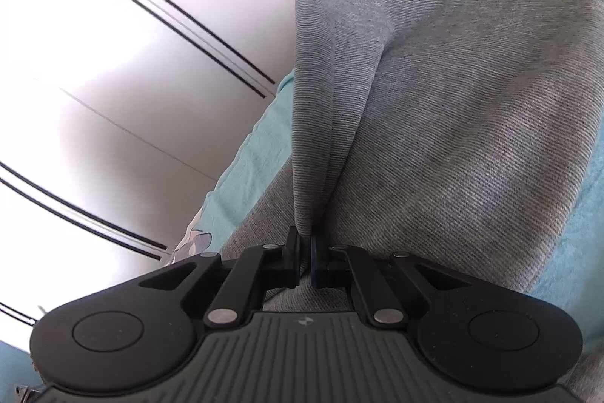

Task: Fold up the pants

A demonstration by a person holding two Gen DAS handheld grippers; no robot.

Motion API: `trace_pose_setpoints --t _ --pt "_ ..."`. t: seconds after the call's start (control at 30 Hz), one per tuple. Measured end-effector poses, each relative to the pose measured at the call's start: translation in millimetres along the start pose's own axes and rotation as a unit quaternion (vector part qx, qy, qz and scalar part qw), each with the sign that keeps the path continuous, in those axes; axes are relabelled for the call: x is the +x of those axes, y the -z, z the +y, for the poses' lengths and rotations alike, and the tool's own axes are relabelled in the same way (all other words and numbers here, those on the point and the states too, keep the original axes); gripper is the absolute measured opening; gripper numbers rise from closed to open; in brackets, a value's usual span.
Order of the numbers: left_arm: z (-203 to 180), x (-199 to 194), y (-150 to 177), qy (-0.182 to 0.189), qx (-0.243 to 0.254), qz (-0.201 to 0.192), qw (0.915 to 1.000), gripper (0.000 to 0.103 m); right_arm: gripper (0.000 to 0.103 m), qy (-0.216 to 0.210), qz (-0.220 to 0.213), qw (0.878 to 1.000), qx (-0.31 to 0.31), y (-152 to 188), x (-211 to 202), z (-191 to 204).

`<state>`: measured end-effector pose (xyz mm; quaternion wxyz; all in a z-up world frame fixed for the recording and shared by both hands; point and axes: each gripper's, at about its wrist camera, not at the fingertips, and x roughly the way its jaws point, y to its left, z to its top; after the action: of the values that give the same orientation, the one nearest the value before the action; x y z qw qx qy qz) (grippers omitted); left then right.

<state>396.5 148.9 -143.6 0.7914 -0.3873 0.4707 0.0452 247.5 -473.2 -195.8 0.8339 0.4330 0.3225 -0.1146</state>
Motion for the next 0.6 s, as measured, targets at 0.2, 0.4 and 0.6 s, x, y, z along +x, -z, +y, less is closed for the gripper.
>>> trace_pose_setpoints --t 0.2,0.4,0.6 --pt "0.9 24.0 0.9 -0.024 -0.039 0.022 0.9987 0.071 0.002 -0.007 -0.002 1.000 -0.016 -0.2 -3.9 -2.4" --pt "6.7 25.3 -6.1 -0.052 -0.034 0.039 0.9973 0.017 0.003 -0.019 0.002 1.000 -0.017 -1.7 -4.7 -6.2" --pt "16.1 4.8 2.1 -0.035 -0.036 0.020 0.9985 0.008 0.003 -0.022 0.009 1.000 0.011 -6.8 -3.7 -10.3"
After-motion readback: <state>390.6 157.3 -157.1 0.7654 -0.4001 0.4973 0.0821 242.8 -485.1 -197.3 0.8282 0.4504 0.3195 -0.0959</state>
